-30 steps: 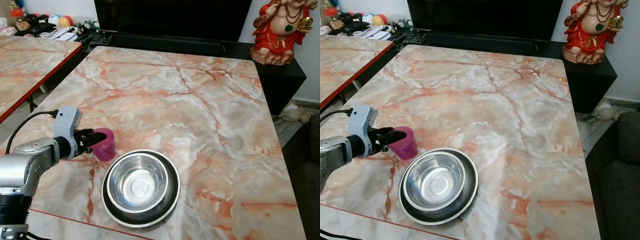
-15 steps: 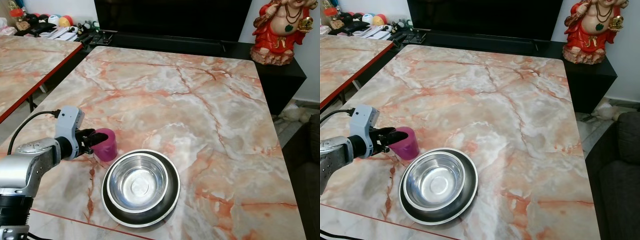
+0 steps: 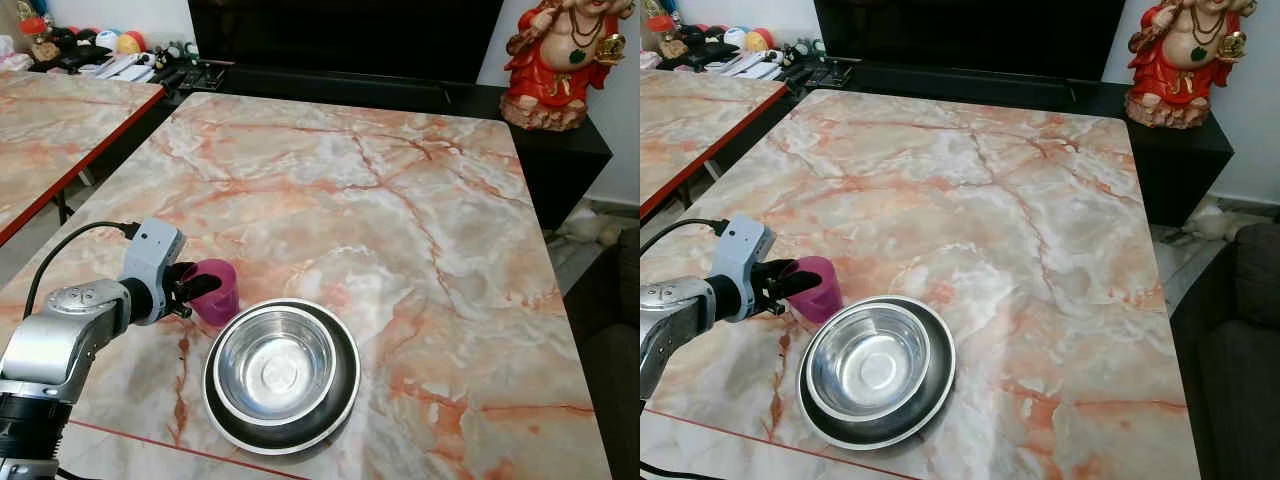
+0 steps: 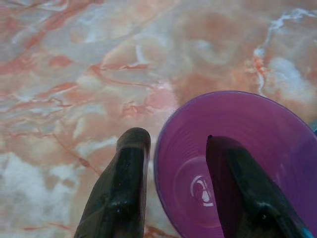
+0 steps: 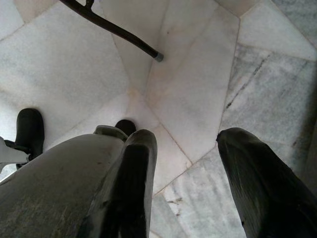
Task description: Setting the table
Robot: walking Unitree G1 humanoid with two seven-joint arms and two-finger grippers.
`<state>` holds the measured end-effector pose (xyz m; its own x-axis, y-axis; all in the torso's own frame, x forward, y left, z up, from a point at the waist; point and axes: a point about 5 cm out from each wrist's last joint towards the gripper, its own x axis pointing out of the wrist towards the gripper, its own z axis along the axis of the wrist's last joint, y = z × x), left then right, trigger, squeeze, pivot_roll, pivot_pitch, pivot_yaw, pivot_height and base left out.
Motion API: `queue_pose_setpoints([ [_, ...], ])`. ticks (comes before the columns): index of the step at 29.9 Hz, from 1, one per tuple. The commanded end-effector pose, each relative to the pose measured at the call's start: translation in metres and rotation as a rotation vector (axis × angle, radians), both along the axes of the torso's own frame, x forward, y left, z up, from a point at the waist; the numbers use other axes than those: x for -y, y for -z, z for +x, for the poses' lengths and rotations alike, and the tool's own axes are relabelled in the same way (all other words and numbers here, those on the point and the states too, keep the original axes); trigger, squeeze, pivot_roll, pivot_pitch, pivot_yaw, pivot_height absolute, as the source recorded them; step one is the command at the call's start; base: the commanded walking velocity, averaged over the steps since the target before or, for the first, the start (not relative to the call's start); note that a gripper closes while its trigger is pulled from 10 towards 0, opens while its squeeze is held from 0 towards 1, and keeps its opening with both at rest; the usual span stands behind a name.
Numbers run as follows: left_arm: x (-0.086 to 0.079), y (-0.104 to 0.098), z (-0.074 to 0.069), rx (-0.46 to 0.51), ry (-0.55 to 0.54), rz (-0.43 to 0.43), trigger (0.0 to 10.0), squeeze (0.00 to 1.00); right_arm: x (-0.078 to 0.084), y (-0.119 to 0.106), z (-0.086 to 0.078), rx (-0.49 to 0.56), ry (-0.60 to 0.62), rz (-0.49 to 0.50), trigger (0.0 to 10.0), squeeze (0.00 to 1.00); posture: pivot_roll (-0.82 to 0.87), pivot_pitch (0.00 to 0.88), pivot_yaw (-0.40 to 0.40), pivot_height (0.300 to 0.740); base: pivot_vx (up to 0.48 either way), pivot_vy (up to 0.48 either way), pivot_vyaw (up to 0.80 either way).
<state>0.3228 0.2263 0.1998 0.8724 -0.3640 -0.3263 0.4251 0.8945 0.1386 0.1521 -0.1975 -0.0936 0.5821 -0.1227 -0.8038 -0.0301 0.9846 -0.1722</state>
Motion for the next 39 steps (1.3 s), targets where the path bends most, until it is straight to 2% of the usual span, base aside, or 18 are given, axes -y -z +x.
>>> queue_pose_setpoints([
  [1, -0.009, -0.01, 0.001, 0.038, -0.035, 0.012, 10.0, 0.0, -0.002, 0.003, -0.008, -0.024, 0.005, 0.004, 10.0, 0.0, 0.03, 0.152, 0.005, 0.74, 0.0, 0.0, 0.0],
  [16, -0.008, -0.019, 0.0, 0.069, -0.034, -0.02, 10.0, 0.0, 0.005, 0.001, -0.005, -0.02, 0.007, -0.002, 10.0, 0.0, 0.03, 0.152, 0.004, 0.74, 0.0, 0.0, 0.0],
  [20, -0.012, -0.035, 0.0, 0.166, -0.054, -0.077, 10.0, 0.0, 0.005, 0.001, -0.005, -0.02, 0.009, -0.002, 10.0, 0.0, 0.03, 0.148, 0.004, 0.74, 0.0, 0.0, 0.0],
  [23, -0.013, -0.053, -0.001, 0.29, -0.055, -0.156, 10.0, 0.0, 0.005, 0.001, -0.005, -0.019, 0.008, -0.002, 10.0, 0.0, 0.04, 0.146, 0.002, 0.74, 0.0, 0.0, 0.0],
  [24, -0.013, -0.053, -0.001, 0.29, -0.055, -0.156, 10.0, 0.0, 0.005, 0.001, -0.005, -0.019, 0.008, -0.002, 10.0, 0.0, 0.04, 0.146, 0.002, 0.74, 0.0, 0.0, 0.0],
  [26, -0.016, -0.059, -0.001, 0.356, -0.092, -0.187, 10.0, 0.0, 0.005, 0.001, -0.004, -0.018, 0.007, -0.002, 10.0, 0.0, 0.03, 0.144, 0.002, 0.74, 0.0, 0.0, 0.0],
  [27, -0.017, -0.063, -0.001, 0.409, -0.122, -0.185, 10.0, 0.0, 0.005, 0.001, -0.004, -0.018, 0.008, -0.002, 10.0, 0.0, 0.03, 0.141, 0.002, 0.74, 0.0, 0.0, 0.0],
  [28, -0.018, -0.068, -0.002, 0.523, -0.176, -0.123, 10.0, 0.0, 0.004, 0.001, -0.004, -0.018, 0.008, -0.001, 10.0, 0.0, 0.03, 0.14, 0.002, 0.74, 0.0, 0.0, 0.0],
  [29, -0.017, -0.069, -0.002, 0.551, -0.188, -0.1, 10.0, 0.0, 0.004, 0.001, -0.005, -0.019, 0.007, -0.001, 10.0, 0.0, 0.03, 0.14, 0.002, 0.74, 0.0, 0.0, 0.0],
  [31, -0.016, -0.067, -0.003, 0.577, -0.209, -0.049, 10.0, 0.0, 0.004, 0.002, -0.005, -0.02, 0.007, -0.001, 10.0, 0.0, 0.03, 0.137, 0.002, 0.74, 0.0, 0.0, 0.0],
  [33, -0.018, -0.059, -0.004, 0.618, -0.288, -0.011, 10.0, 0.0, 0.003, 0.002, -0.006, -0.022, 0.005, -0.001, 10.0, 0.0, 0.03, 0.129, 0.007, 0.74, 0.0, 0.0, 0.0],
  [34, -0.018, -0.053, -0.005, 0.62, -0.329, -0.007, 10.0, 0.0, 0.002, 0.002, -0.006, -0.023, 0.005, 0.0, 10.0, 0.0, 0.02, 0.122, 0.014, 0.74, 0.0, 0.0, 0.0],
  [37, -0.017, -0.037, -0.005, 0.605, -0.352, 0.047, 10.0, 0.0, 0.0, 0.003, -0.007, -0.024, 0.008, 0.002, 10.0, 0.0, 0.01, 0.114, 0.019, 0.74, 0.0, 0.0, 0.0],
  [39, -0.017, -0.028, -0.004, 0.601, -0.404, -0.003, 10.0, 0.0, -0.001, 0.003, -0.007, -0.023, 0.014, 0.006, 10.0, 0.0, 0.0, 0.106, 0.024, 0.74, 0.0, 0.0, 0.0],
])
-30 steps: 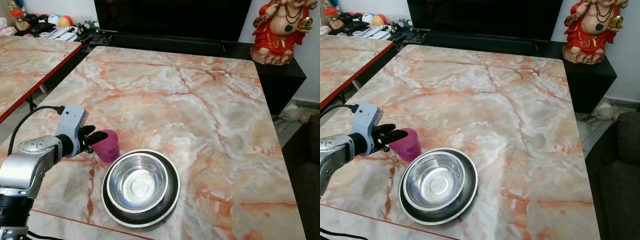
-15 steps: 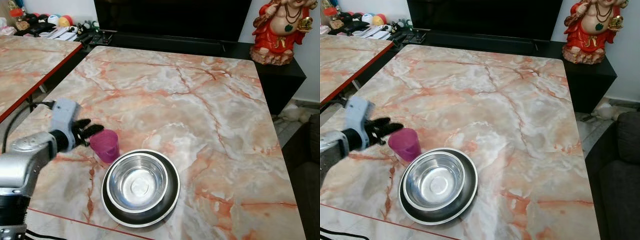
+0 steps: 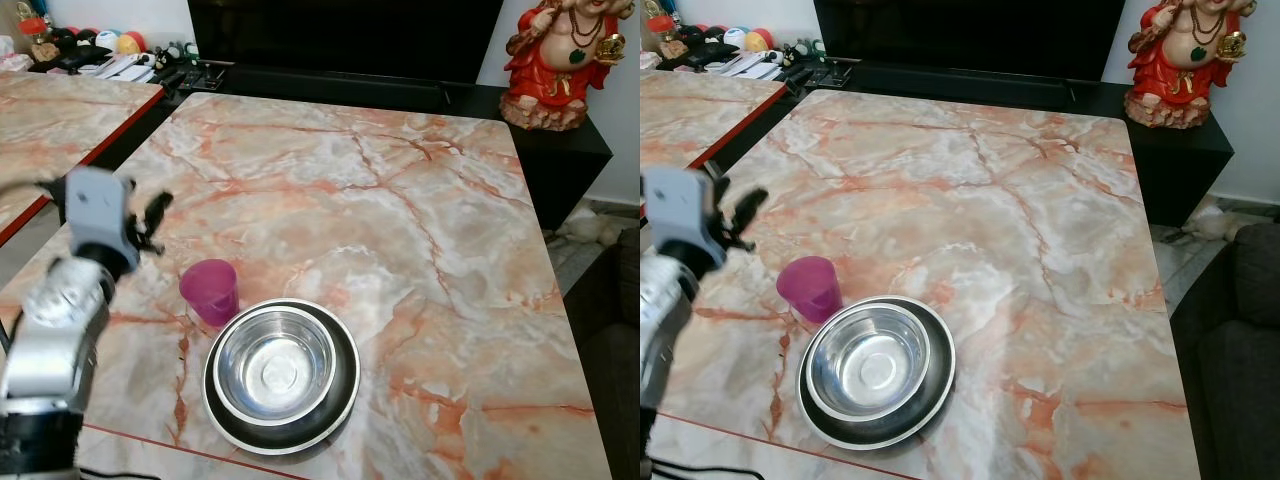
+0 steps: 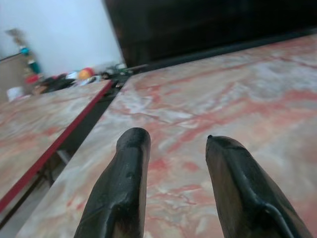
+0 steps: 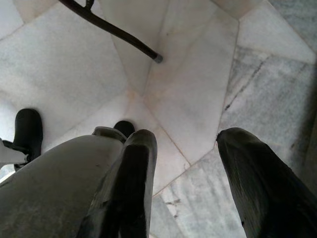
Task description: Setting the table
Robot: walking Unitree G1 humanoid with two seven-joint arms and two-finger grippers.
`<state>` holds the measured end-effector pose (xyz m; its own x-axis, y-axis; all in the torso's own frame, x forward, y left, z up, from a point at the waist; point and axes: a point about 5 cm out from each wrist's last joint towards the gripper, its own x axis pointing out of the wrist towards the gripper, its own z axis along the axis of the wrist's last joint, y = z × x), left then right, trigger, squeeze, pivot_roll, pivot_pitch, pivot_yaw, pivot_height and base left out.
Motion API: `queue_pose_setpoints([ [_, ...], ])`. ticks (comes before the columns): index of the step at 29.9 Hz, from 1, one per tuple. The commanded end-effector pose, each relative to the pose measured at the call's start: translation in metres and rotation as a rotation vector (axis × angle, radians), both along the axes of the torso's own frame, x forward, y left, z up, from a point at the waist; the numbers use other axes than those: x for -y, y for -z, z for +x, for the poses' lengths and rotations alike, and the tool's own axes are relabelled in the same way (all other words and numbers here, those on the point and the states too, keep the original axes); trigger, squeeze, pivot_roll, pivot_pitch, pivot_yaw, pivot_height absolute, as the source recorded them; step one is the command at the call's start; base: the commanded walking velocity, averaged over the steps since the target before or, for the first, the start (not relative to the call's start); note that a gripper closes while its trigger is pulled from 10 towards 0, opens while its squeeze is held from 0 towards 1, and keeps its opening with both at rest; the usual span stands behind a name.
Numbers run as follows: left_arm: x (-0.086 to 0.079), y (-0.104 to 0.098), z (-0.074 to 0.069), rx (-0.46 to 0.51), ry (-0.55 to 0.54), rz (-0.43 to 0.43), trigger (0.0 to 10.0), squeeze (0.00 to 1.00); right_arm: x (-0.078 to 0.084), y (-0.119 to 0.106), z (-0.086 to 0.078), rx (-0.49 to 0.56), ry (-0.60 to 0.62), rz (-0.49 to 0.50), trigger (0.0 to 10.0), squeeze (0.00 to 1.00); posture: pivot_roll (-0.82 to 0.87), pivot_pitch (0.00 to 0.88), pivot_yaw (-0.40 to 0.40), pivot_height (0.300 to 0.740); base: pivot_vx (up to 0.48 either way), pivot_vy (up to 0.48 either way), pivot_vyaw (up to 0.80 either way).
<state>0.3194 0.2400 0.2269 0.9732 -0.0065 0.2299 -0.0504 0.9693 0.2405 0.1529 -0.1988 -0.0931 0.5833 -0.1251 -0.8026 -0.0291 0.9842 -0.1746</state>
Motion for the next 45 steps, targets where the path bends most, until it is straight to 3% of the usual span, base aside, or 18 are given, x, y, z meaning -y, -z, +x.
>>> queue_pose_setpoints([
  [1, -0.002, 0.002, 0.0, 0.034, -0.048, -0.006, 10.0, 0.0, -0.003, 0.004, -0.008, -0.025, 0.016, 0.01, 10.0, 0.0, 0.0, 0.099, 0.028, 0.74, 0.0, 0.0, 0.0],
  [5, 0.004, 0.007, 0.003, 0.05, -0.034, -0.013, 10.0, 0.0, -0.002, 0.004, -0.009, -0.029, 0.033, 0.01, 10.0, 0.0, 0.0, 0.086, 0.046, 0.74, 0.0, 0.172, 0.0],
  [32, 0.003, 0.011, 0.003, 0.092, -0.097, -0.062, 10.0, 0.0, -0.006, 0.005, -0.011, -0.04, 0.004, 0.007, 10.0, 0.0, 0.0, 0.029, 0.039, 0.74, 0.0, 0.48, 0.0],
  [45, 0.001, 0.009, 0.004, 0.111, -0.105, -0.069, 10.0, 0.0, -0.015, 0.004, -0.007, -0.017, -0.035, 0.008, 10.0, 0.0, -0.01, 0.013, 0.047, 0.74, 0.0, 0.48, 0.0],
])
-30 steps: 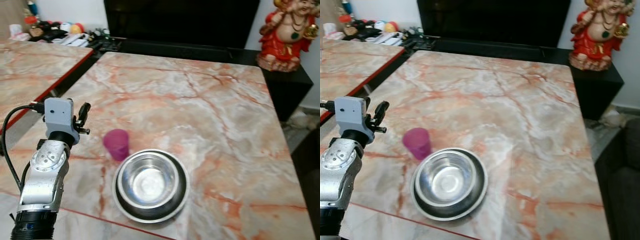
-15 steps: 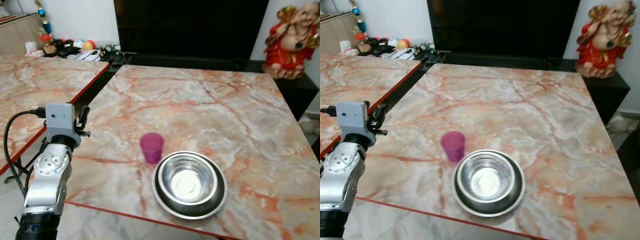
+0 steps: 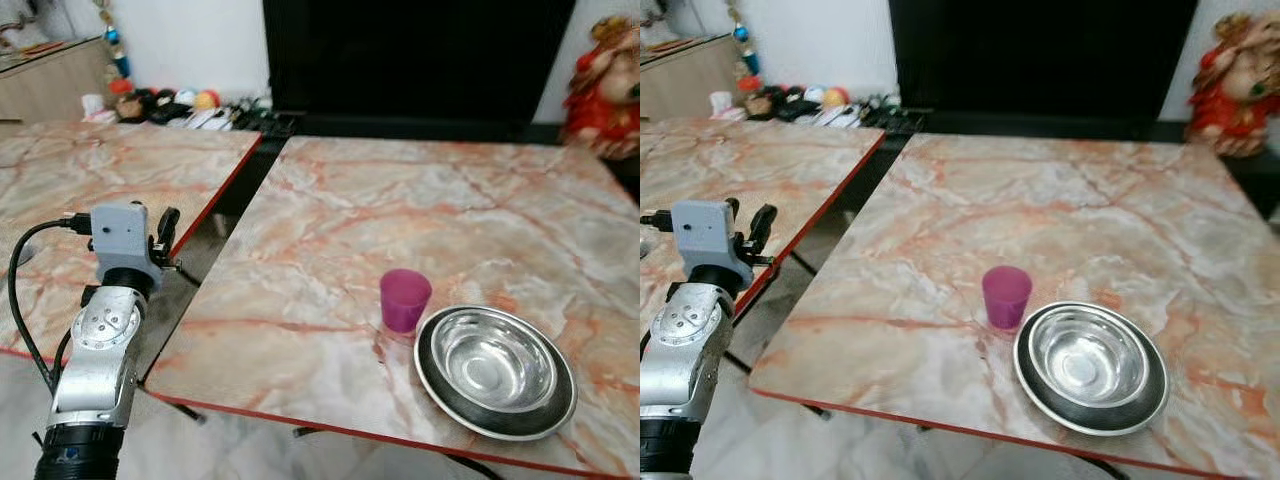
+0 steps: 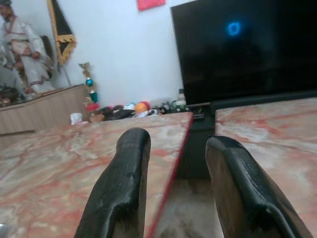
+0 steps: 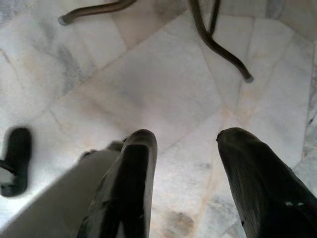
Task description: Setting the table
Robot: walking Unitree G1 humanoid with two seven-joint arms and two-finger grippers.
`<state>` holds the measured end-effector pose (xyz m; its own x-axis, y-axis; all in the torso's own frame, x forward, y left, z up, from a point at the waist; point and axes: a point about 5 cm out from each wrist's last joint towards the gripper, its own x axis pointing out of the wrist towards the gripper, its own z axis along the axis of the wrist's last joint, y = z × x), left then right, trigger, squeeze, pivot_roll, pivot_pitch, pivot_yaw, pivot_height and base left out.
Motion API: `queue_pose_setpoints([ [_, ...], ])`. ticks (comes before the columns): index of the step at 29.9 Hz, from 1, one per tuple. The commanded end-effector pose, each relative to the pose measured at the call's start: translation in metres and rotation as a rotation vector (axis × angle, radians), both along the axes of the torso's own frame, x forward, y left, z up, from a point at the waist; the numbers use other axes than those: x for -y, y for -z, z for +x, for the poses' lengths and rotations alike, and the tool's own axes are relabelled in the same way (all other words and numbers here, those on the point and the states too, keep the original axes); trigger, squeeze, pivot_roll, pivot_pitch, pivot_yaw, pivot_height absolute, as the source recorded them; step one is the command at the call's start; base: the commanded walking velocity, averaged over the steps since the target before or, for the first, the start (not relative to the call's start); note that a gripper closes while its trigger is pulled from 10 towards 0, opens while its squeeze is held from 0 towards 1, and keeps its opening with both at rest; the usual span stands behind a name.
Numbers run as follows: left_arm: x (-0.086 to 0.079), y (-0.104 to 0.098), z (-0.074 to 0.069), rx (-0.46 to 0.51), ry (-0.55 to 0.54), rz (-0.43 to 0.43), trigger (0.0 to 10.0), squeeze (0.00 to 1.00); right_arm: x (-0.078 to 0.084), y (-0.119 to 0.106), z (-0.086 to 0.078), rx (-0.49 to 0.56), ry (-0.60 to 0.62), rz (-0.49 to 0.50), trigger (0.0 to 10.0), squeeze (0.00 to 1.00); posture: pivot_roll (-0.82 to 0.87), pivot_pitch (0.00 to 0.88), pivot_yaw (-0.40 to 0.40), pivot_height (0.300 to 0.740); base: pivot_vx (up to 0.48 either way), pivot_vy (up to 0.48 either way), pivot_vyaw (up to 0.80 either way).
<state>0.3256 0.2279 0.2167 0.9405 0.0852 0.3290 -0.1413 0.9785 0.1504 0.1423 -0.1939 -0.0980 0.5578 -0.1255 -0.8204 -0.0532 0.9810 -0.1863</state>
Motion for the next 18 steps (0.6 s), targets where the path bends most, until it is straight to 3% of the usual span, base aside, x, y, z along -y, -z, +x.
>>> queue_pose_setpoints([
  [1, -0.011, -0.001, -0.003, 0.007, -0.038, 0.012, 10.0, 0.0, -0.01, -0.001, 0.004, 0.02, -0.017, 0.022, 10.0, 0.0, -0.01, 0.009, 0.048, 0.74, 0.0, 0.48, 0.0],
  [12, -0.03, -0.001, -0.006, 0.015, -0.139, 0.0, 10.0, 0.0, -0.013, -0.003, 0.009, 0.041, -0.022, 0.029, 10.0, 0.0, 0.0, 0.0, 0.051, 0.74, 0.0, 0.48, 0.0],
  [18, -0.032, -0.005, -0.005, 0.031, -0.152, 0.001, 10.0, 0.0, -0.013, -0.004, 0.013, 0.056, -0.034, 0.03, 10.0, 0.0, 0.0, 0.008, 0.049, 0.74, 0.0, 0.48, 0.0],
])
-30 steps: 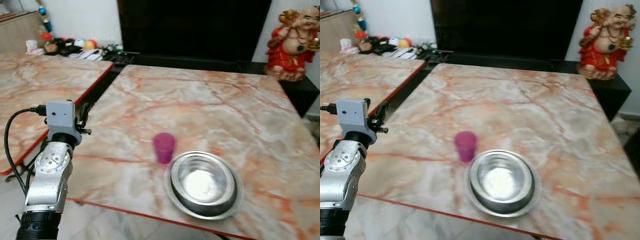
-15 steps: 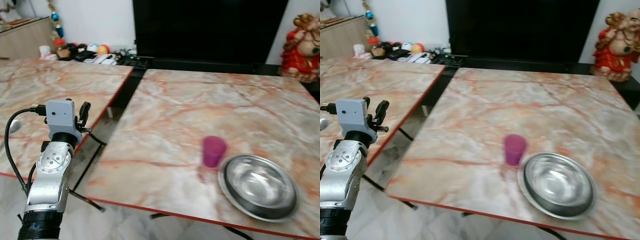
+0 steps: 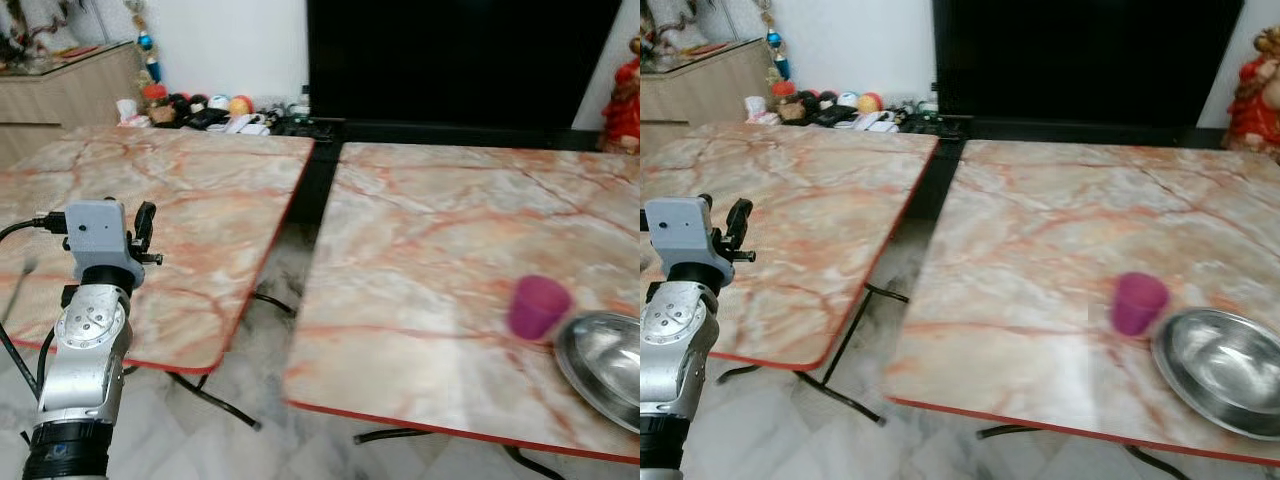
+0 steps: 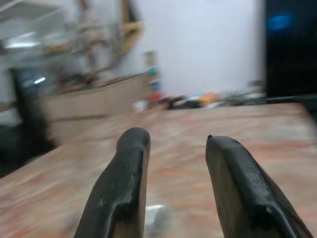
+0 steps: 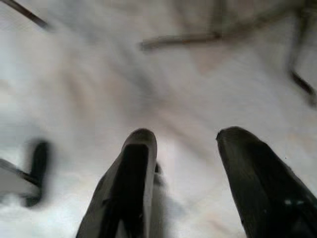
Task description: Setting the table
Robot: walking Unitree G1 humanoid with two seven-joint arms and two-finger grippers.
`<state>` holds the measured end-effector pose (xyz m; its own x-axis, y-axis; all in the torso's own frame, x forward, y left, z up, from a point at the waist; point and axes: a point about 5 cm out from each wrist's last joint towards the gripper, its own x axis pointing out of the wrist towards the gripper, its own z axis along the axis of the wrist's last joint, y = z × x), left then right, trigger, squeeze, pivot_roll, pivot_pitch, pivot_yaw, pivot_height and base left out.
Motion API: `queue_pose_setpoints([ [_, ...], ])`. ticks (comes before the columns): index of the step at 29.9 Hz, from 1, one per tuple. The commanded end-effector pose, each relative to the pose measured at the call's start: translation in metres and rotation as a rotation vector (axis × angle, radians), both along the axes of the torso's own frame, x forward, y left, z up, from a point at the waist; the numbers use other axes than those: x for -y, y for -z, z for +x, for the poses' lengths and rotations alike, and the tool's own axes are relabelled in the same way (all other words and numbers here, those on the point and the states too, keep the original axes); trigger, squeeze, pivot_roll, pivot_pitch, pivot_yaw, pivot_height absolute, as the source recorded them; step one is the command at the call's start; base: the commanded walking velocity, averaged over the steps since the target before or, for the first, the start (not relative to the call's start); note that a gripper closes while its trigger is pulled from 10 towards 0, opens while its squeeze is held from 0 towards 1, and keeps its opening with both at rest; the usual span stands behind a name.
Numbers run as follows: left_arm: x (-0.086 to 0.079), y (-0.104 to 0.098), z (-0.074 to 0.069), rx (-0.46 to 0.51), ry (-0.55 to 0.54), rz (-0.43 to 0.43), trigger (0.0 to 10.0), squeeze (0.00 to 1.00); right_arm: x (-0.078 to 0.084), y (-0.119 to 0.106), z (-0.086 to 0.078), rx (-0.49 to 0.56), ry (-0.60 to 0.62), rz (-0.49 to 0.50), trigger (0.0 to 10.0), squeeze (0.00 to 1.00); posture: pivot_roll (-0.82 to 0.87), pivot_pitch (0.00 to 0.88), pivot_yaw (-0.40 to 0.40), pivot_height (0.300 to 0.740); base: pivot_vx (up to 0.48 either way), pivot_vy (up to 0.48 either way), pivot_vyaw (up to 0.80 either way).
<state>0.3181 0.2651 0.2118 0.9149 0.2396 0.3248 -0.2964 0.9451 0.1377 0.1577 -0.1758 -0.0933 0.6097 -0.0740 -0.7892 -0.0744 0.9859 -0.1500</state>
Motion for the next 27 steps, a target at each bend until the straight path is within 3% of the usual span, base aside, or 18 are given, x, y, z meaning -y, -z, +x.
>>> queue_pose_setpoints([
  [1, 0.004, -0.01, 0.002, 0.037, 0.003, 0.022, 10.0, 0.0, 0.005, 0.0, -0.001, -0.002, -0.002, -0.011, 10.0, 0.0, 0.0, 0.008, 0.049, 0.74, 0.0, 0.48, 0.0],
  [12, -0.012, -0.011, -0.006, 0.052, -0.091, 0.008, 10.0, 0.0, 0.007, -0.002, 0.003, 0.013, -0.01, -0.014, 10.0, 0.0, 0.02, 0.09, 0.031, 0.74, 0.0, 0.48, 0.0],
  [23, -0.021, -0.013, -0.012, 0.06, -0.145, 0.004, 10.0, 0.0, 0.005, -0.003, 0.006, 0.021, -0.024, -0.01, 10.0, 0.0, 0.03, 0.116, 0.028, 0.74, 0.0, 0.48, 0.0],
  [27, -0.022, -0.014, -0.013, 0.064, -0.152, 0.004, 10.0, 0.0, 0.006, -0.003, 0.005, 0.01, -0.024, -0.009, 10.0, 0.0, 0.03, 0.119, 0.028, 0.74, 0.0, 0.48, 0.55],
])
